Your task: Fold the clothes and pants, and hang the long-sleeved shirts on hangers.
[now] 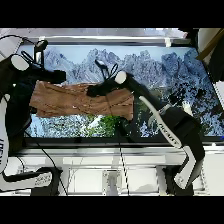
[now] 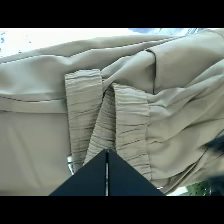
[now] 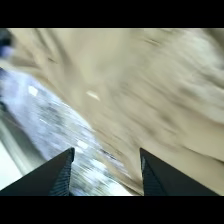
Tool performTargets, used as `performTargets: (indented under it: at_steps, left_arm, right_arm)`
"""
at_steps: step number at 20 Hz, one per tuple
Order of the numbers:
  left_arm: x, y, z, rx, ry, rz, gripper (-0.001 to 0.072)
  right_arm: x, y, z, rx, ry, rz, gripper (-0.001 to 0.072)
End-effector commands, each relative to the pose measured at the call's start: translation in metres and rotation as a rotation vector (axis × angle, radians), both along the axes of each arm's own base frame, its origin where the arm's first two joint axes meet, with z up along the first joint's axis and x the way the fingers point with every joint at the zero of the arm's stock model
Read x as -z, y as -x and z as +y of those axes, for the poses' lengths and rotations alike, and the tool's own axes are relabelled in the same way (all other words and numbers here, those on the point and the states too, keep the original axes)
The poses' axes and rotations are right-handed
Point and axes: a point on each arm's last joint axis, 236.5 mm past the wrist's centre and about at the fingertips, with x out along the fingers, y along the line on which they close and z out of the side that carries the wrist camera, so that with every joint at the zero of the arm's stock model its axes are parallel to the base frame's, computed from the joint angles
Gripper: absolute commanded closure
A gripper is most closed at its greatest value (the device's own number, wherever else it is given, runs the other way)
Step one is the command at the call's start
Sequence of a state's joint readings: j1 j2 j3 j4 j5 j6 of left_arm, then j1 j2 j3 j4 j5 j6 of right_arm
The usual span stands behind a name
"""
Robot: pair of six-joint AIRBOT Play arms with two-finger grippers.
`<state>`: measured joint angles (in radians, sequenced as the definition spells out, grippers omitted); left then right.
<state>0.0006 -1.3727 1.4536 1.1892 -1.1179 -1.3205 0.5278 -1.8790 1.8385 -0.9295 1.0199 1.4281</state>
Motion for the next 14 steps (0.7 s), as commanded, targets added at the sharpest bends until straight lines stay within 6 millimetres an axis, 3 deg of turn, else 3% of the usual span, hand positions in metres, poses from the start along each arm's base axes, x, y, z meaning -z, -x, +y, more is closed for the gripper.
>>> performTargets:
  at_steps: [1, 4, 5, 7, 8, 9, 12, 14]
  left_arm:
    - [-0.009, 0.005, 0.003, 0.016, -0.018, -0.018, 0.0694]
    - [-0.014, 0.006, 0.003, 0.021, -0.021, -0.032, 0.0695]
    - [-0.014, 0.006, 0.003, 0.02, -0.021, -0.031, 0.0694]
    - [-0.013, 0.008, 0.002, 0.024, -0.021, -0.021, 0.0694]
    - [-0.012, 0.01, 0.002, 0.026, -0.021, -0.016, 0.0694]
    - [-0.012, 0.01, 0.002, 0.027, -0.021, -0.014, 0.0694]
    - [-0.012, 0.01, 0.002, 0.026, -0.02, -0.014, 0.0694]
    - [-0.012, 0.01, 0.002, 0.026, -0.02, -0.014, 0.0694]
  right_arm:
    - [-0.002, -0.017, -0.123, 0.048, 0.254, 0.064, 0.0271]
    - [-0.009, -0.02, -0.236, 0.177, 0.368, 0.158, 0.0264]
    - [-0.006, -0.017, -0.265, 0.215, 0.387, 0.198, 0.0263]
    - [0.007, -0.01, -0.302, 0.289, 0.378, 0.261, 0.0222]
    - [0.018, -0.009, -0.311, 0.324, 0.353, 0.289, 0.0134]
    - [0.031, -0.01, -0.311, 0.361, 0.299, 0.314, 0.0098]
    - [0.065, -0.038, -0.29, 0.541, 0.05, 0.325, 0.0089]
    - [0.081, -0.045, -0.271, 0.581, -0.111, 0.388, 0.0088]
